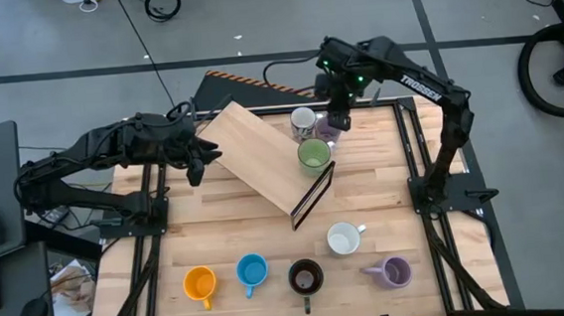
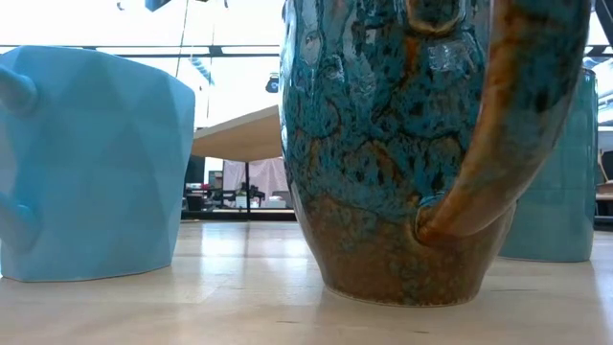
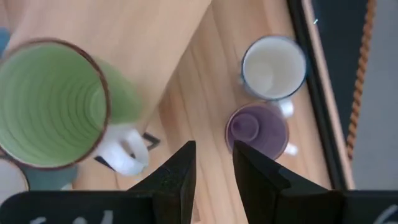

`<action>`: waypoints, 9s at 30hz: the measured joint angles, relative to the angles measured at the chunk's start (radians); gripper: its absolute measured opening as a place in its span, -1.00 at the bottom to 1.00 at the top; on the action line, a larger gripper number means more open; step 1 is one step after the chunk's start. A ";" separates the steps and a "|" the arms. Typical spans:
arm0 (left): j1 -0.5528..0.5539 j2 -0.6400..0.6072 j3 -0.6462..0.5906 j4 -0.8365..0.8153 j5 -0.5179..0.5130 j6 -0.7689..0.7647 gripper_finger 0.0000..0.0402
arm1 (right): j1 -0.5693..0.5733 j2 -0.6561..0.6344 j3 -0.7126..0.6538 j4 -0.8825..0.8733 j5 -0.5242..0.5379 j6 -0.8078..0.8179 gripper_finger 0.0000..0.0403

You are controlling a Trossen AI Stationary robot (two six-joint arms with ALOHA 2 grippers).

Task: Place coffee mugs
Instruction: Put the top violet mug on the shelf

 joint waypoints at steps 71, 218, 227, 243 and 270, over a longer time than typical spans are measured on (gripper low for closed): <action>0.000 0.000 0.000 -0.053 -0.027 -0.034 -0.35 | -0.186 -0.052 -0.783 0.659 0.122 0.686 -0.07; 0.017 0.056 0.001 0.097 -0.076 0.044 -0.35 | 0.124 0.264 0.139 0.170 0.040 0.577 -0.80; 0.017 0.056 0.001 0.097 -0.076 0.044 -0.35 | 0.124 0.264 0.139 0.177 0.040 0.571 -0.78; 0.017 0.062 0.000 0.120 -0.076 0.018 -0.35 | 0.124 0.263 0.139 0.240 0.003 0.601 -0.47; 0.018 0.249 0.000 0.315 0.154 0.077 -0.35 | 0.071 0.255 0.316 0.240 -0.092 0.598 -0.37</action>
